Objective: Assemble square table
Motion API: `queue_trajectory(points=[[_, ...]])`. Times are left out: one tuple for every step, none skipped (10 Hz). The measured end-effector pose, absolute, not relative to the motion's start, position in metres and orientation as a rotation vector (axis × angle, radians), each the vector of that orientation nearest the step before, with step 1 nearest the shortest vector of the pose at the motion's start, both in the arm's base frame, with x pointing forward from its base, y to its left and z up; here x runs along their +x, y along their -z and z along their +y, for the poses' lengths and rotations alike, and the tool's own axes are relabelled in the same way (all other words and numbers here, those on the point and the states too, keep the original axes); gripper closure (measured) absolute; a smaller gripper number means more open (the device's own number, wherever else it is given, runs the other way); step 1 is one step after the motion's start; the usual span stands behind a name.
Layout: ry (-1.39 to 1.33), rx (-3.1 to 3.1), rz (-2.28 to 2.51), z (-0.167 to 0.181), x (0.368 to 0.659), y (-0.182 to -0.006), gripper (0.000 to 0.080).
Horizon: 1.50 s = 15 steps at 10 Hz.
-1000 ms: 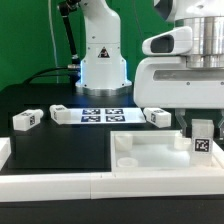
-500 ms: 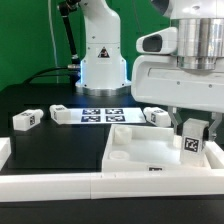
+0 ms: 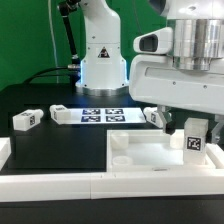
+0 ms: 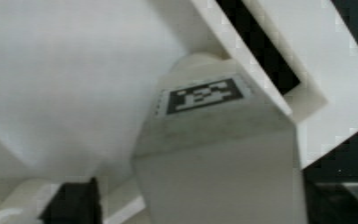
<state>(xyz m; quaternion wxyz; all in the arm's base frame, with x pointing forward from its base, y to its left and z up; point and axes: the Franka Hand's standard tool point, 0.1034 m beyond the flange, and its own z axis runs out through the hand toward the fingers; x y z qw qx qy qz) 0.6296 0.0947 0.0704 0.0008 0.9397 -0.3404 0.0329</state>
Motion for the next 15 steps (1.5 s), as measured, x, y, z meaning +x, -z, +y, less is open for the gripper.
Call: queue_trajectory(points=[[-0.103, 2.951, -1.069, 0.095, 0.630, -0.070, 0.0172], [-0.106, 2.952, -1.070, 0.095, 0.630, -0.072, 0.0156], [-0.121, 2.981, -1.064, 0.096, 0.632, -0.087, 0.0156], [-0.142, 3.006, -1.048, 0.100, 0.623, -0.109, 0.0151], [-0.135, 3.024, -1.040, 0.107, 0.607, -0.122, 0.0151], [-0.120, 3.017, -1.038, 0.108, 0.604, -0.121, 0.0151], [-0.119, 3.016, -1.035, 0.108, 0.605, -0.119, 0.0151], [-0.120, 3.016, -1.035, 0.108, 0.605, -0.119, 0.0151], [-0.119, 3.015, -1.035, 0.108, 0.605, -0.118, 0.0151], [-0.119, 3.015, -1.035, 0.108, 0.605, -0.118, 0.0151], [-0.119, 3.015, -1.035, 0.108, 0.605, -0.118, 0.0151], [-0.123, 3.019, -1.034, 0.109, 0.603, -0.119, 0.0151], [-0.131, 3.035, -1.029, 0.114, 0.590, -0.122, 0.0151], [-0.115, 3.069, -0.936, 0.113, 0.568, -0.122, 0.0151], [-0.092, 3.077, -0.919, 0.113, 0.552, -0.121, 0.0151]])
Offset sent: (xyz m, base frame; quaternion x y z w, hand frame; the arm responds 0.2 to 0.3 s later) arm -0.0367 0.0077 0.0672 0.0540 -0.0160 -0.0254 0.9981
